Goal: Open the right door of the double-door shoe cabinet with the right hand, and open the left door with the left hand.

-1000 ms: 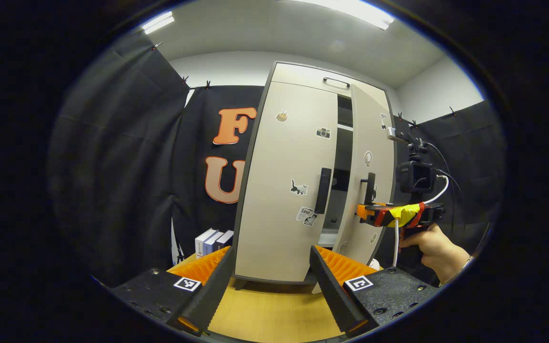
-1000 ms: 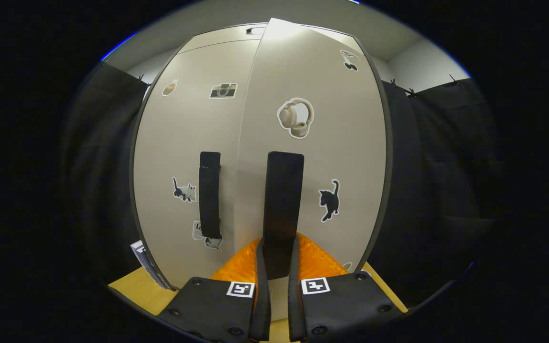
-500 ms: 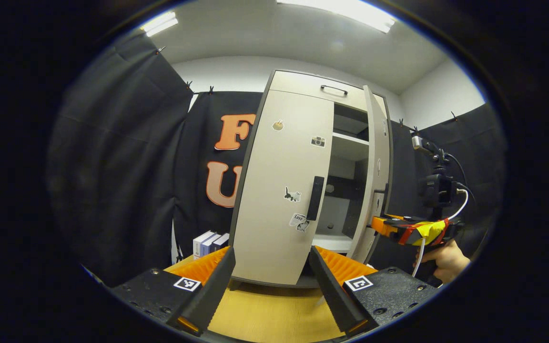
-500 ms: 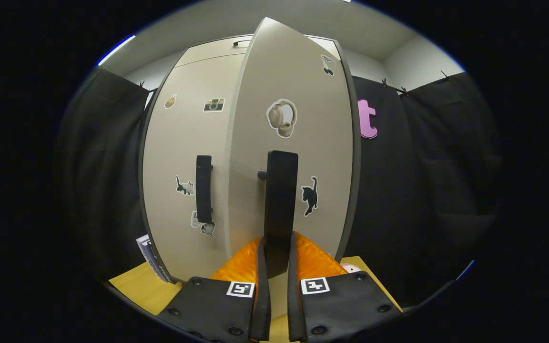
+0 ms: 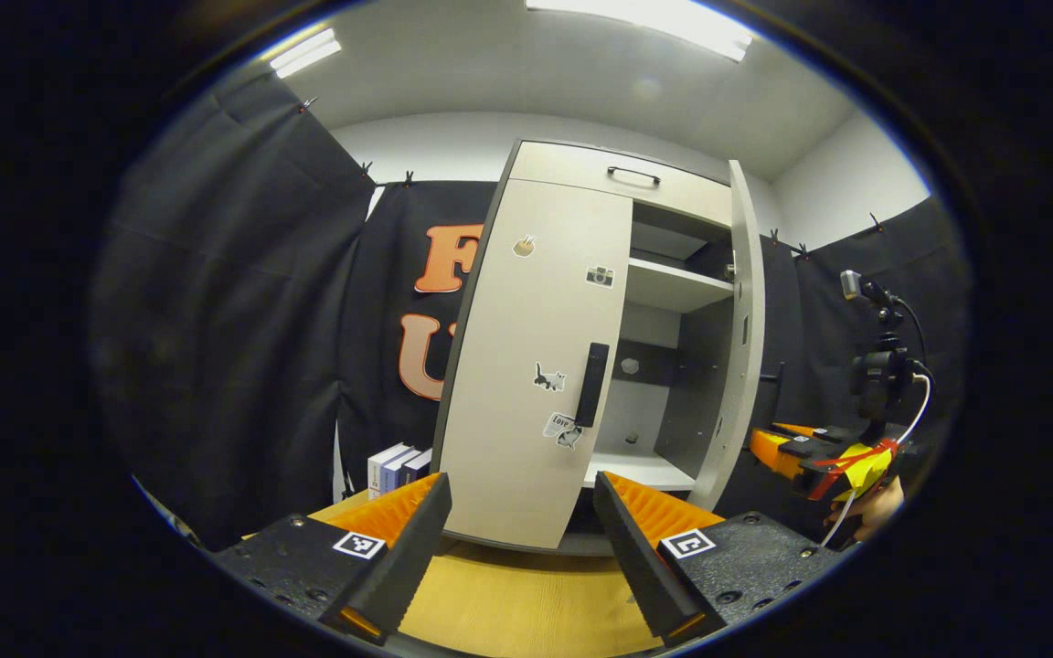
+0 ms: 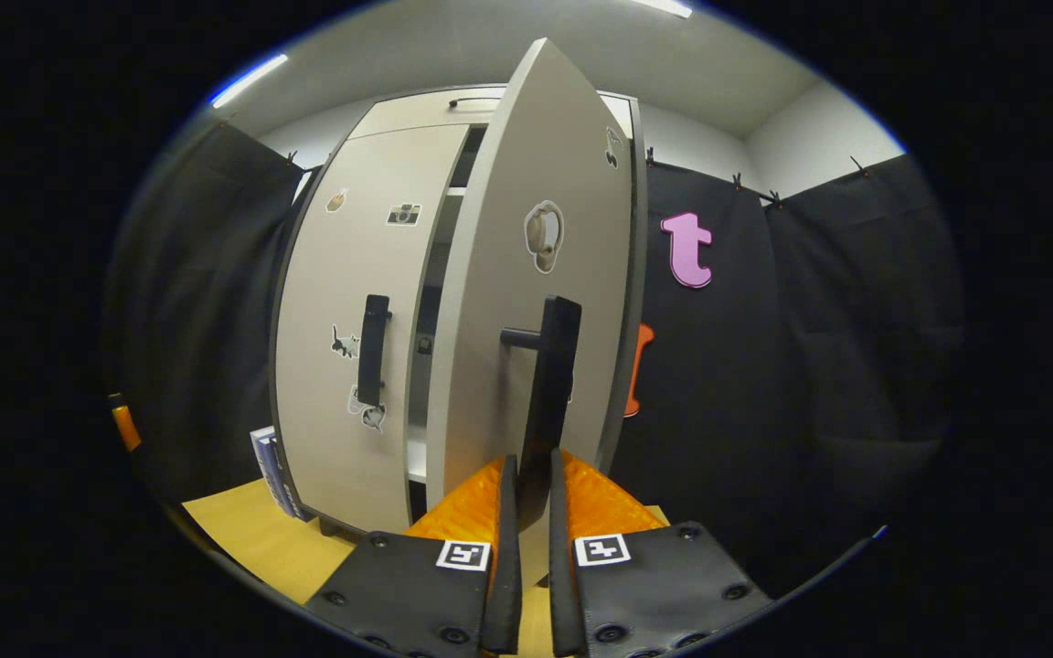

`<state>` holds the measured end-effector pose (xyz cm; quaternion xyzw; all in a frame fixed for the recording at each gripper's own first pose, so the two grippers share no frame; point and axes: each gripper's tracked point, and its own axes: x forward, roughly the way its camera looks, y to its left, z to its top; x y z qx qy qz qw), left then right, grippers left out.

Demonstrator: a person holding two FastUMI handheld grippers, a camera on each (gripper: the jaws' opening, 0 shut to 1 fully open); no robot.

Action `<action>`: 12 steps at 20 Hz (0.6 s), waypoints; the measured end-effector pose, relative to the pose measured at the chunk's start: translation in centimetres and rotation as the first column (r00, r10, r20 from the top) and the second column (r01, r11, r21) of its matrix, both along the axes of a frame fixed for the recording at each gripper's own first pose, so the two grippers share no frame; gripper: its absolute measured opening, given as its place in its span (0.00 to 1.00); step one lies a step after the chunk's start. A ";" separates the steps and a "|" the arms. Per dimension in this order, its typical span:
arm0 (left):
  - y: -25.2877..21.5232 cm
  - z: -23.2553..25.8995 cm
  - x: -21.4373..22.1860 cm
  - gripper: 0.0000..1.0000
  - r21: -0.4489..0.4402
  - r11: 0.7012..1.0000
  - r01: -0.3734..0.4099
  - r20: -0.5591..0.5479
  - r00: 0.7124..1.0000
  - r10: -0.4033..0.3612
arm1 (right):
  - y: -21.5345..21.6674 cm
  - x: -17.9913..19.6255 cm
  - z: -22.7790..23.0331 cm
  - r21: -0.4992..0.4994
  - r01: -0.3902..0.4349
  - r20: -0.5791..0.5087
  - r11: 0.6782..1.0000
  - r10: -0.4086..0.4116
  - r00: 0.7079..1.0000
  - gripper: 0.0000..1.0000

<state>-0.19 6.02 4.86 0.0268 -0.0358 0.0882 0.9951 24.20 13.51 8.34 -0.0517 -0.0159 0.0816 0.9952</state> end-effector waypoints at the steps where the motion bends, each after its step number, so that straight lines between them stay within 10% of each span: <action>1: -0.2 0.0 -0.2 0.94 0.004 1.000 -0.005 0.001 1.000 0.005 | -0.3 -0.2 -0.2 -0.001 -0.002 -0.004 1.000 0.002 1.000 0.26; 3: -0.7 0.0 -0.2 0.94 0.000 1.000 -0.008 0.005 1.000 0.008 | -0.7 -0.7 -0.2 0.067 -0.010 -0.014 0.998 0.011 1.000 0.08; 12: -3.8 -0.2 0.4 0.94 0.023 1.000 0.019 -0.003 1.000 -0.019 | -3.6 -0.4 -0.5 0.116 0.059 -0.028 0.991 -0.056 0.998 0.07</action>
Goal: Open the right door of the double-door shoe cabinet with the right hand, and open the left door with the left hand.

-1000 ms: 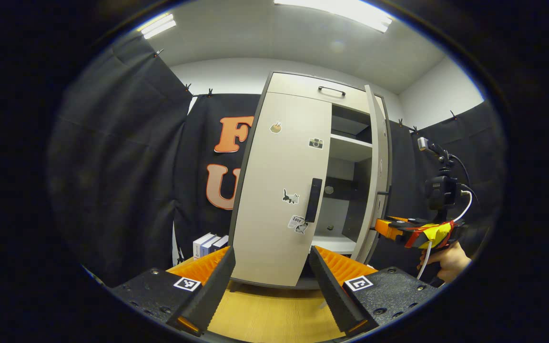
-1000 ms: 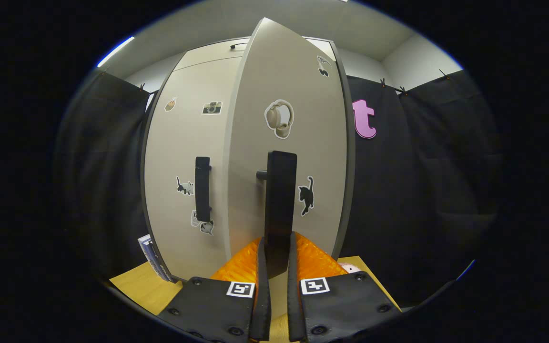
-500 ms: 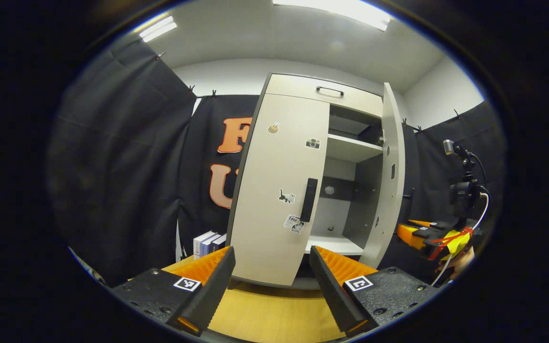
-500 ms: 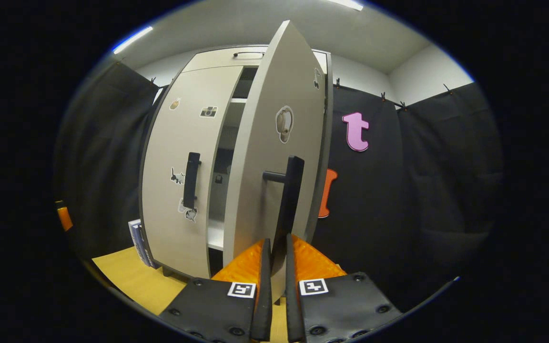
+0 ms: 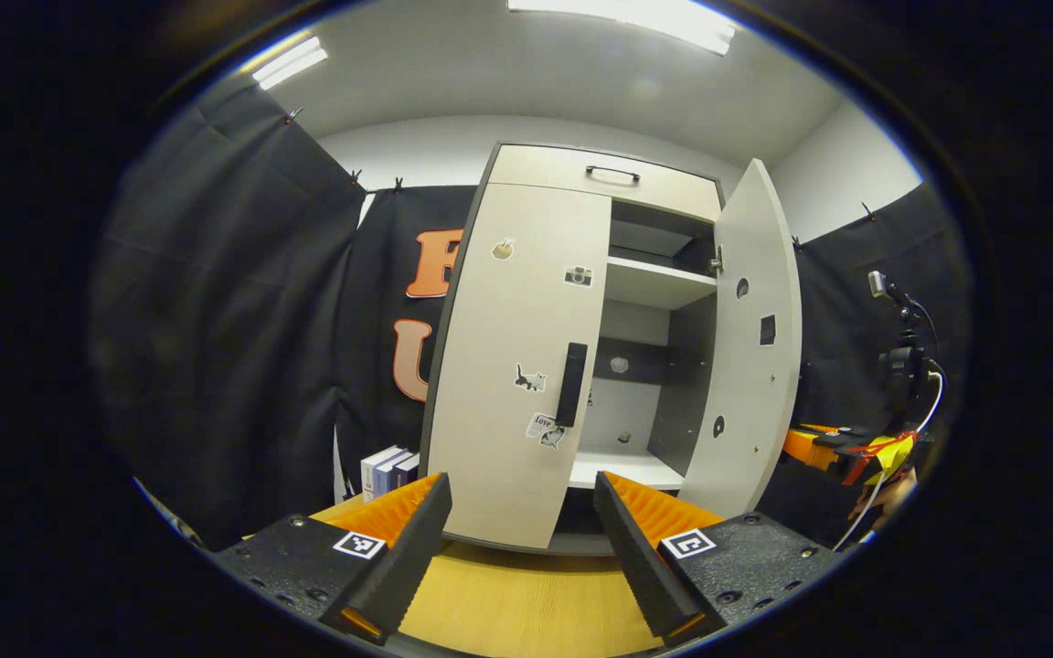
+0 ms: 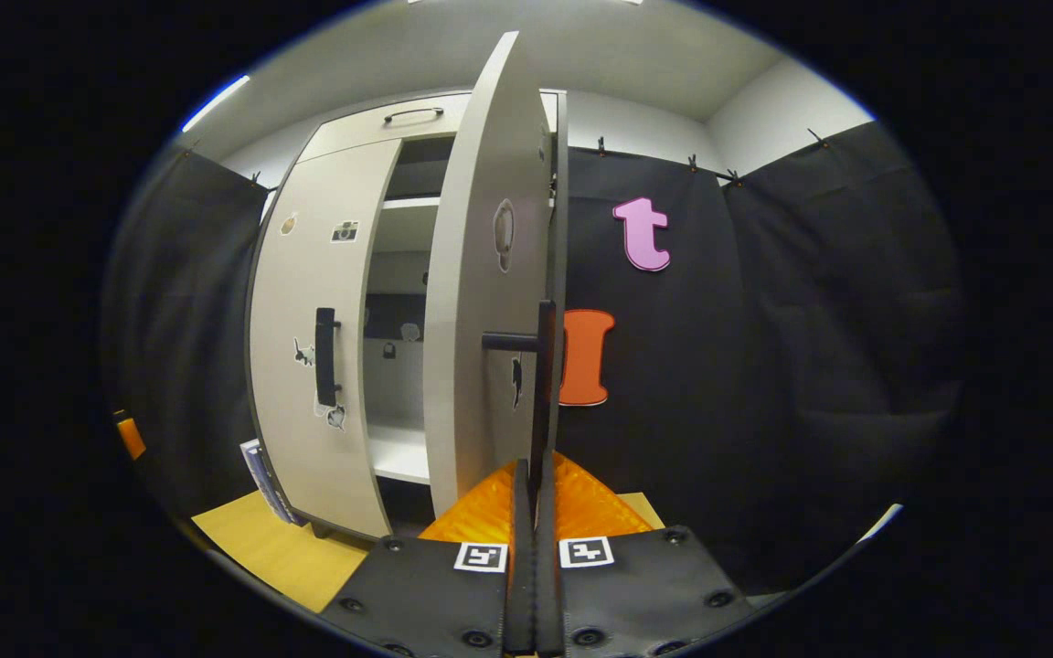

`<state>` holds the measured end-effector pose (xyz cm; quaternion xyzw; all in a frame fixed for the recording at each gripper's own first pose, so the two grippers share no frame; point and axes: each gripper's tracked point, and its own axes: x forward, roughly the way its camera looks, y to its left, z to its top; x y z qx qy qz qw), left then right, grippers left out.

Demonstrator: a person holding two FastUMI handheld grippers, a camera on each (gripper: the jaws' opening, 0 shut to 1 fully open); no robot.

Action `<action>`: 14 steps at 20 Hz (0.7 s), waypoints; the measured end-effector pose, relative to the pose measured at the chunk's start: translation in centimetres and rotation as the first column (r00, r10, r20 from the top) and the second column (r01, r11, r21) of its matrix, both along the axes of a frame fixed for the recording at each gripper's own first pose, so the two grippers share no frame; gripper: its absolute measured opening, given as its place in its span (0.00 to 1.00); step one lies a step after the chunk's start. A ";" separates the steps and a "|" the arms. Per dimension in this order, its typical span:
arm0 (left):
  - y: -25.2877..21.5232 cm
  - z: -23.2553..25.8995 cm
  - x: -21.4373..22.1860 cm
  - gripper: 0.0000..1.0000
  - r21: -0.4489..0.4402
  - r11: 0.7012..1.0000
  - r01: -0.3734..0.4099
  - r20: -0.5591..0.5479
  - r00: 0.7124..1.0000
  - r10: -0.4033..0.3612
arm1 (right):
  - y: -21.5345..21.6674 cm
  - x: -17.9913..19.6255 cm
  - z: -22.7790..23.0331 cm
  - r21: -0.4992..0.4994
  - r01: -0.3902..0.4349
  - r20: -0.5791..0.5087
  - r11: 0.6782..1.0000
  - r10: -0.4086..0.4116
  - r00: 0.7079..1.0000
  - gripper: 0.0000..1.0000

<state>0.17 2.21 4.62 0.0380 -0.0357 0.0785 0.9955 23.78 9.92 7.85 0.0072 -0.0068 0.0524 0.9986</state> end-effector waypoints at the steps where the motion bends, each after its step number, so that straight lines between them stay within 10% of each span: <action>1: -0.3 0.0 0.0 0.94 -0.001 1.000 0.004 -0.001 1.000 -0.004 | -0.3 0.0 0.0 0.000 0.009 0.000 1.000 -0.009 1.000 0.07; 14: -3.0 -1.8 3.5 0.95 0.034 0.996 0.079 -0.078 0.994 -0.076 | -4.5 -1.7 -0.1 0.041 0.116 0.013 0.992 -0.117 0.993 0.08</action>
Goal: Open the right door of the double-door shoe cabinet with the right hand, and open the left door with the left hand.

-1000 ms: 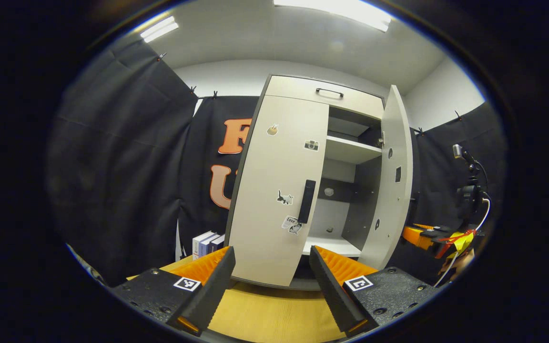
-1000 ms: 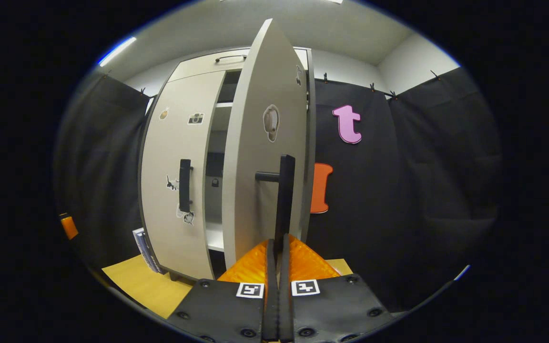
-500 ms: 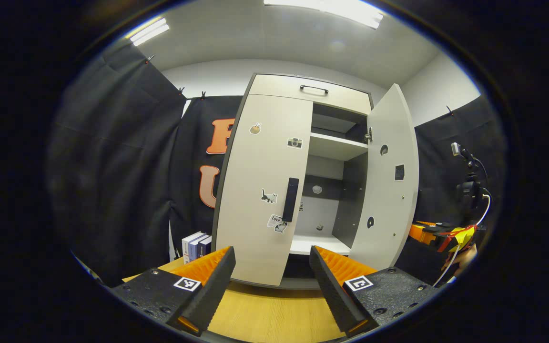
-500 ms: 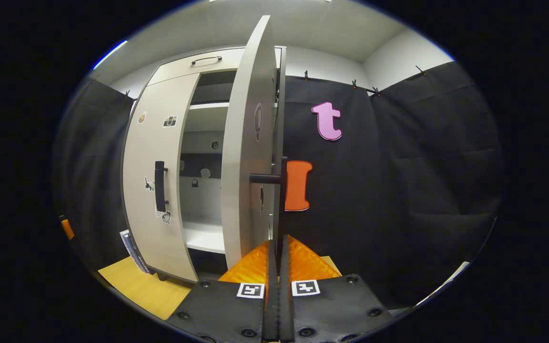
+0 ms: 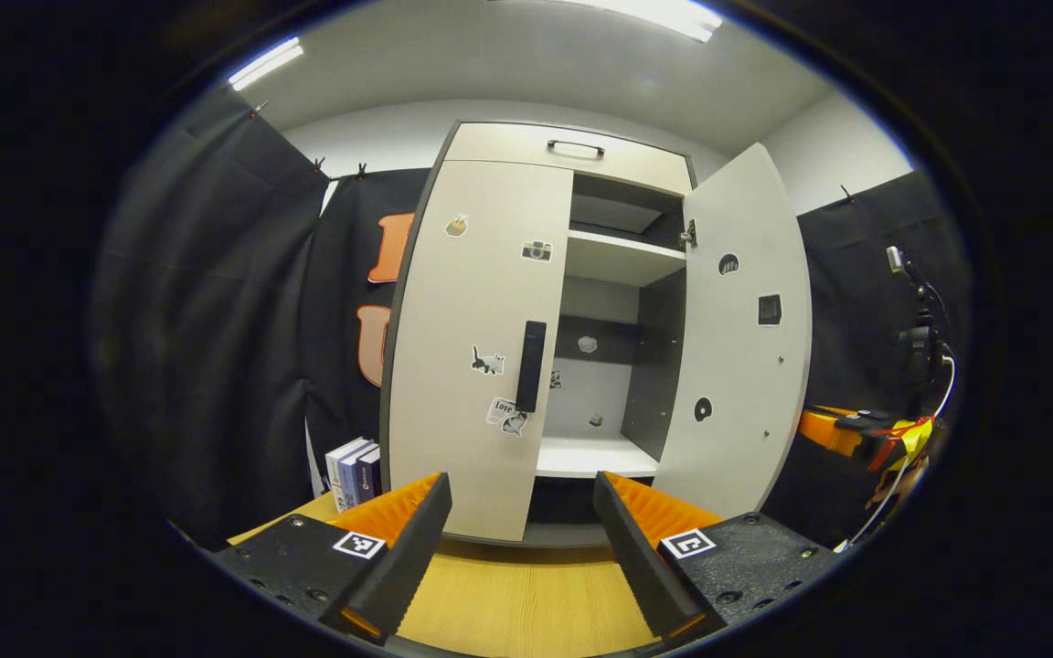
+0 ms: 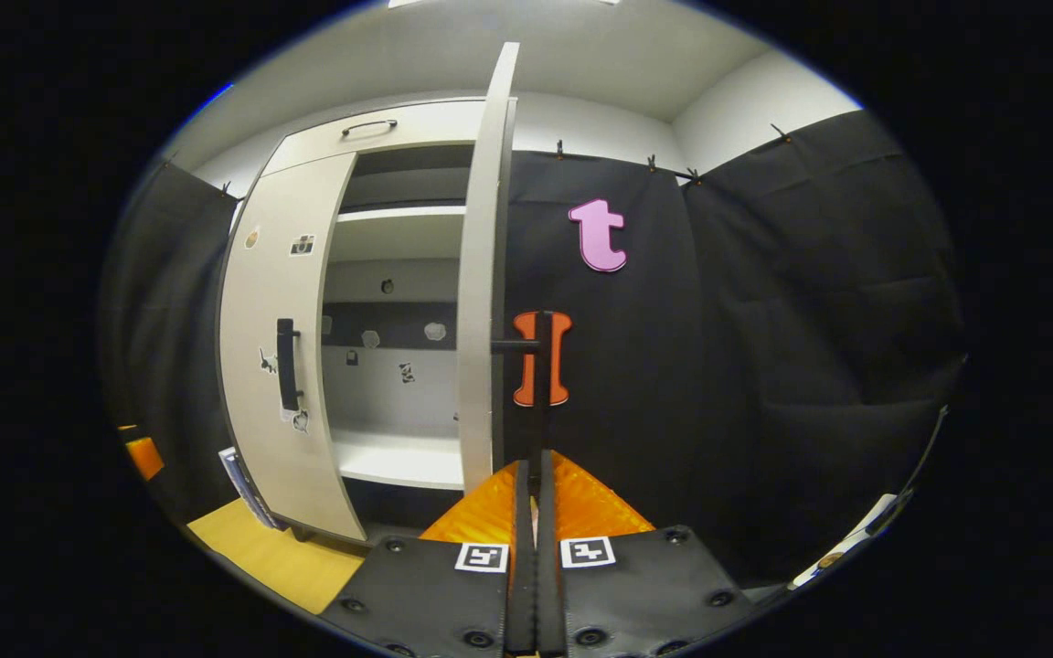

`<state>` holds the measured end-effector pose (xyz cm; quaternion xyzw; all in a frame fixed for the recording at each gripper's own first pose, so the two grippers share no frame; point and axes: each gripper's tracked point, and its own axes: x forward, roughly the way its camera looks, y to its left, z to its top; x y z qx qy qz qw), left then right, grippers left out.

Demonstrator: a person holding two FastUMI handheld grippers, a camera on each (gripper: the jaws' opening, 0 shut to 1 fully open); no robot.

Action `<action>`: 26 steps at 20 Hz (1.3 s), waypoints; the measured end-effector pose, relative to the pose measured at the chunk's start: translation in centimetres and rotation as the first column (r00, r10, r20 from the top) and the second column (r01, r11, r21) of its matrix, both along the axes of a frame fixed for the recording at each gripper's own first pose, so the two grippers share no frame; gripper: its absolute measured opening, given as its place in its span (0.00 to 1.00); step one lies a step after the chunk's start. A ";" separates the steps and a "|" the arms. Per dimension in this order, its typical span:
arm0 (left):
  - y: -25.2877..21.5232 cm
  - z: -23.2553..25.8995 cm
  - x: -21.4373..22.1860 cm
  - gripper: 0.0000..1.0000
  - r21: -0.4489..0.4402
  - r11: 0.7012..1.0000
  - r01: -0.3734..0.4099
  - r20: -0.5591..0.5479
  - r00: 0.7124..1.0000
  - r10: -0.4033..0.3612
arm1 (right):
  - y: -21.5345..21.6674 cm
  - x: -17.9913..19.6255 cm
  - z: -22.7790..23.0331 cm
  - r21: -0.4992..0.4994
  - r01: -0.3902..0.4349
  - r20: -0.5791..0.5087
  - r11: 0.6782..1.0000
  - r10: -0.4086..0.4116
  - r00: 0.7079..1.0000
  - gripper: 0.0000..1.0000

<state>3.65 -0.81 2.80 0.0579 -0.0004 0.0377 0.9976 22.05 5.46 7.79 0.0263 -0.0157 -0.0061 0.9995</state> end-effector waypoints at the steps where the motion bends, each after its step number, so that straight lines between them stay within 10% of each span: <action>1: -0.2 -0.1 0.4 0.95 0.007 1.000 0.003 -0.003 1.000 -0.003 | -0.8 -0.3 0.0 0.010 0.017 0.000 1.000 -0.017 1.000 0.08; 4: -0.9 -0.4 1.5 0.95 0.018 1.000 0.014 -0.007 1.000 -0.014 | -2.0 -1.6 -0.6 0.068 0.024 -0.030 0.997 -0.022 0.999 0.10; 7: -1.3 0.3 3.3 0.95 0.041 0.999 0.018 0.014 1.000 -0.019 | -2.2 -2.4 -1.2 0.103 0.018 -0.050 0.995 -0.013 0.999 0.55; 12: -1.6 1.0 7.1 0.94 0.060 0.998 0.016 0.047 0.999 -0.019 | -3.5 -4.4 -0.7 0.098 0.036 -0.024 0.995 -0.034 0.999 0.93; 26: -0.4 2.0 19.9 0.94 0.103 0.993 -0.052 0.085 0.995 0.043 | -5.4 -5.5 -2.9 0.030 0.064 -0.062 0.998 -0.062 0.996 0.99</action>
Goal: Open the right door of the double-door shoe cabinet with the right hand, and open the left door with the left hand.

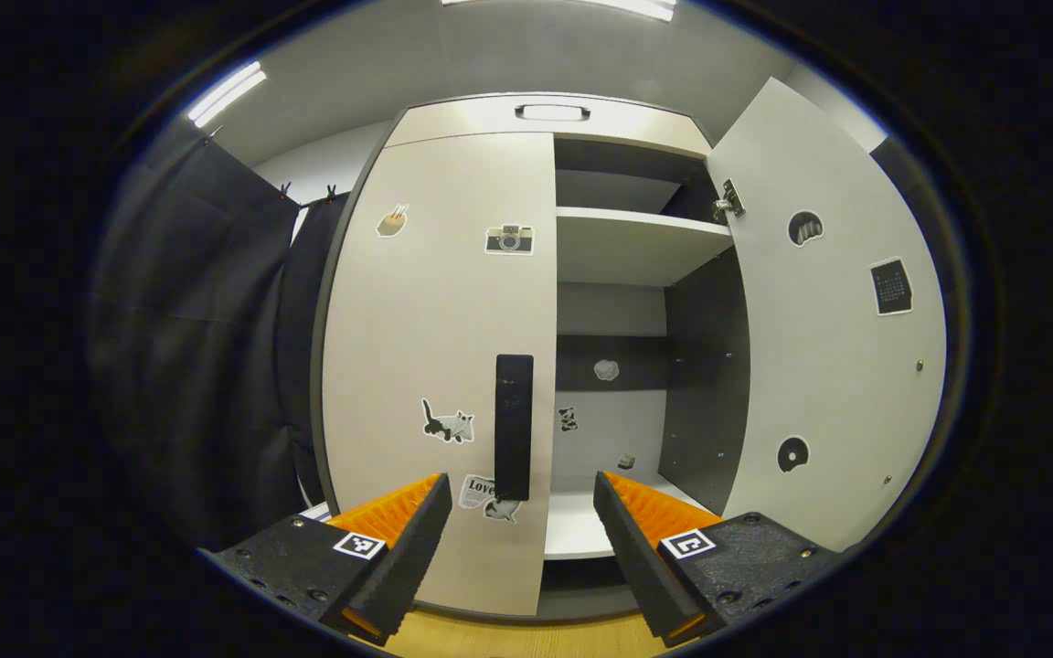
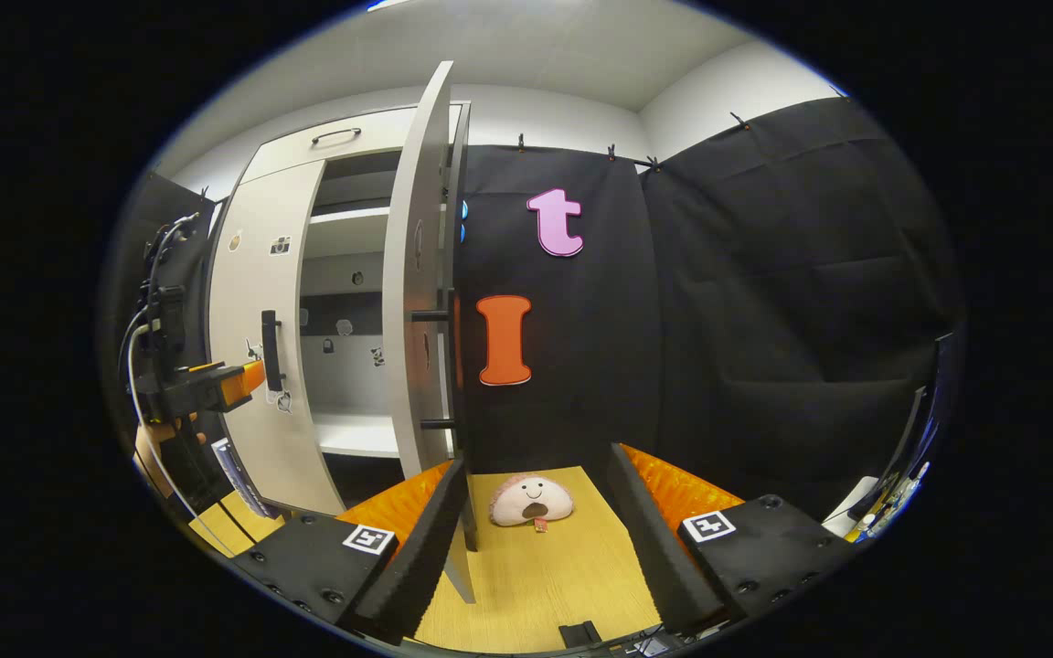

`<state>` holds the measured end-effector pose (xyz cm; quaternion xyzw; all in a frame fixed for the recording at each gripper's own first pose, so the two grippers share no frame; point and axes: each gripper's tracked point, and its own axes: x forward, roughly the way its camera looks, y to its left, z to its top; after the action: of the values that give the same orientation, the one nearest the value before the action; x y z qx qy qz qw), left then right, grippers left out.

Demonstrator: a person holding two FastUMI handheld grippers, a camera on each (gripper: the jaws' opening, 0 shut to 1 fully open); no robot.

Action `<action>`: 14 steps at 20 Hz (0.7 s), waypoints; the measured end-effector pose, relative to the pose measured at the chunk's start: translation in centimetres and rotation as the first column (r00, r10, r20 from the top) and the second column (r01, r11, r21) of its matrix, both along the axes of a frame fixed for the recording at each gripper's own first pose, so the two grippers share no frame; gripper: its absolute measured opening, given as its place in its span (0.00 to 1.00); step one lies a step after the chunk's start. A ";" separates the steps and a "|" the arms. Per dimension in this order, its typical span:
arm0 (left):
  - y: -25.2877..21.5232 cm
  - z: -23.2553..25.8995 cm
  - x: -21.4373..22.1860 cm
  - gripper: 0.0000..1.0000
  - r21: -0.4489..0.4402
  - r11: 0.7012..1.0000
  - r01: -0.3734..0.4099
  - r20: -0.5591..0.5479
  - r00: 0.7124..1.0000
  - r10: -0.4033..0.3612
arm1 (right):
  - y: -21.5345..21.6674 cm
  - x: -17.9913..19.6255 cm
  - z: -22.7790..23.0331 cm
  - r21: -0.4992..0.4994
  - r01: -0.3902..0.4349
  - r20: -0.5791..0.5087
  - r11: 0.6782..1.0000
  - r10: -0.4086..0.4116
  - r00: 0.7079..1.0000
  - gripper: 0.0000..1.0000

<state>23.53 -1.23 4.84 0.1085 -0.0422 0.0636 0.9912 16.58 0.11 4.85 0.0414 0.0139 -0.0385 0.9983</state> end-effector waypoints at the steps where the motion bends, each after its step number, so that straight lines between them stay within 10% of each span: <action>1: 0.2 0.1 1.0 0.92 0.009 1.000 -0.003 0.002 1.000 0.003 | -0.2 0.0 -0.1 -0.002 0.003 -0.002 1.000 -0.003 1.000 0.99; 14: 3.0 -1.6 8.3 0.86 -0.026 0.999 -0.048 -0.044 0.998 0.047 | -3.0 -0.3 -1.6 -0.014 0.062 -0.046 0.998 -0.063 0.997 0.99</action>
<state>31.87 1.81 3.21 0.0977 -0.0173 0.0855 0.9914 16.32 -2.90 3.21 0.0348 0.0356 -0.0708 0.9962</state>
